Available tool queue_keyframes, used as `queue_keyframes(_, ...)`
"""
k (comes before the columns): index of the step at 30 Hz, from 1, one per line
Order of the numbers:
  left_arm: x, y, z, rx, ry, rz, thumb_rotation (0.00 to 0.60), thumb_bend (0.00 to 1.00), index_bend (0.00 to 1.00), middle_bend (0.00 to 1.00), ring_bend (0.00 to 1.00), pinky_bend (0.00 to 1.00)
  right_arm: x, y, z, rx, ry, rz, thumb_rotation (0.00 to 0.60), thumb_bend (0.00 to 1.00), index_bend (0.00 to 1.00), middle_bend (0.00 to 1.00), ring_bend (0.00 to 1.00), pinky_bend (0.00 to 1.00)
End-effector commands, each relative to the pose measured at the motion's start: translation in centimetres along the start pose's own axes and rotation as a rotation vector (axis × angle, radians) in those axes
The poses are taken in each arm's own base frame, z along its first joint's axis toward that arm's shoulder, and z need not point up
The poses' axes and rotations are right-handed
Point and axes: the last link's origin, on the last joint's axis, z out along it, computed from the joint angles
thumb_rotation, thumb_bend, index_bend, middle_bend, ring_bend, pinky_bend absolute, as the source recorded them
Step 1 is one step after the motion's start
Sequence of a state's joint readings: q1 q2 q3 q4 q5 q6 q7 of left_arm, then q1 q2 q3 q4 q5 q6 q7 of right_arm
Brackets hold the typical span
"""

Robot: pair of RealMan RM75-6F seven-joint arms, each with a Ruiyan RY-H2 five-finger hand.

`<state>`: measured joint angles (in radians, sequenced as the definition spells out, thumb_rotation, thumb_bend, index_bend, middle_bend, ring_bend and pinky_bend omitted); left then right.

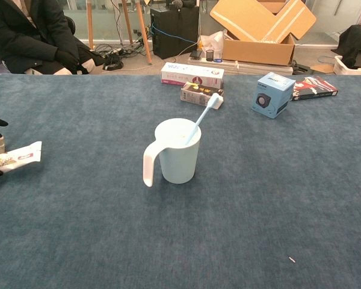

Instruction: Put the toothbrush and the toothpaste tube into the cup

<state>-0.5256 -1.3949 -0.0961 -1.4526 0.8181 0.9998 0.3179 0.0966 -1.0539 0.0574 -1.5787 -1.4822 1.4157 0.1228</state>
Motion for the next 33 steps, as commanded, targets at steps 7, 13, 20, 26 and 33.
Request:
queue_keyframes(7,0.8,-0.9,-1.5,-0.011,0.047,-0.028,0.600,0.36,0.53,0.00,0.00,0.00,-0.1,-0.1,0.0,0.001,-0.003,-0.005,0.600,0.16,0.33,0.41,0.34,0.47)
queue_keyframes(13,1.5,-1.4,-2.5,-0.022,0.085,-0.055,0.600,0.37,0.54,0.00,0.00,0.00,-0.2,-0.1,0.0,-0.001,-0.007,-0.009,0.600,0.16,0.33,0.42,0.34,0.47)
queue_keyframes(20,2.4,-1.9,-3.7,-0.032,0.117,-0.091,0.600,0.39,0.57,0.00,0.00,0.00,-0.2,-0.1,0.1,-0.002,-0.008,-0.011,0.600,0.16,0.33,0.42,0.34,0.47)
queue_keyframes(26,2.8,-1.9,-4.6,-0.043,0.127,-0.117,0.600,0.39,0.57,0.00,0.00,0.00,-0.2,-0.1,0.1,-0.003,-0.009,-0.012,0.600,0.16,0.33,0.41,0.34,0.47)
queue_keyframes(33,4.0,-0.6,-6.1,-0.096,0.130,-0.192,0.600,0.40,0.58,0.00,0.00,0.00,-0.2,-0.1,0.1,-0.004,-0.008,-0.010,0.600,0.16,0.33,0.41,0.34,0.47)
